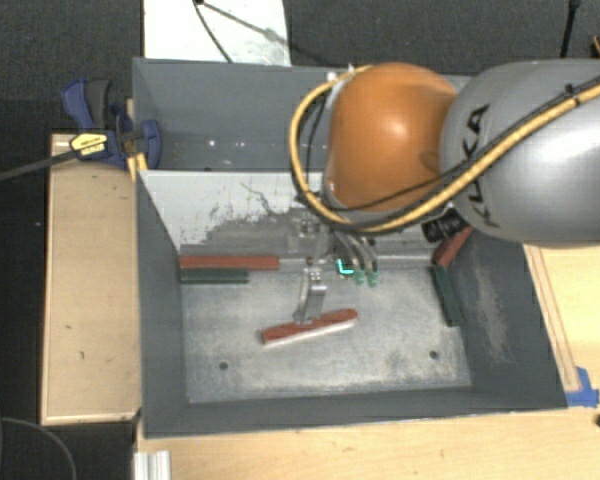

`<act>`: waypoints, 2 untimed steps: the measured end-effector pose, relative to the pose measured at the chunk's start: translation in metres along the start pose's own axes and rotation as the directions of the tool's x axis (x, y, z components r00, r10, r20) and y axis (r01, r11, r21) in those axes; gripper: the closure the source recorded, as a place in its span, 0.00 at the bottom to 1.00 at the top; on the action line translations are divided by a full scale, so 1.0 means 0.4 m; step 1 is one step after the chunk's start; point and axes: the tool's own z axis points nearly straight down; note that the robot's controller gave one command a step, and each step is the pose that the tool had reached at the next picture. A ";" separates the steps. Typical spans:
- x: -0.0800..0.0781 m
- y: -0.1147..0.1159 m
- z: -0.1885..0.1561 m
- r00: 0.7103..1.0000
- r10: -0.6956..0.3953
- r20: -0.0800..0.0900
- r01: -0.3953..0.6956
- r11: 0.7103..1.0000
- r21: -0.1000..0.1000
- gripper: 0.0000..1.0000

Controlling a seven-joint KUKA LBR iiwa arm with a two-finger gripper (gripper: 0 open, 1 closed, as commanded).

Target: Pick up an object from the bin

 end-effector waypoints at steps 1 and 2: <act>0.061 -0.183 0.186 0.998 -0.066 -0.003 0.066 0.998 0.004 0.00; 0.023 -0.159 0.224 0.986 -0.164 0.008 0.164 0.987 0.001 0.00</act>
Offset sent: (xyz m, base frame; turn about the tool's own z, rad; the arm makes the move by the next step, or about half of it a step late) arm -0.0228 -0.0683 -0.0702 -0.0730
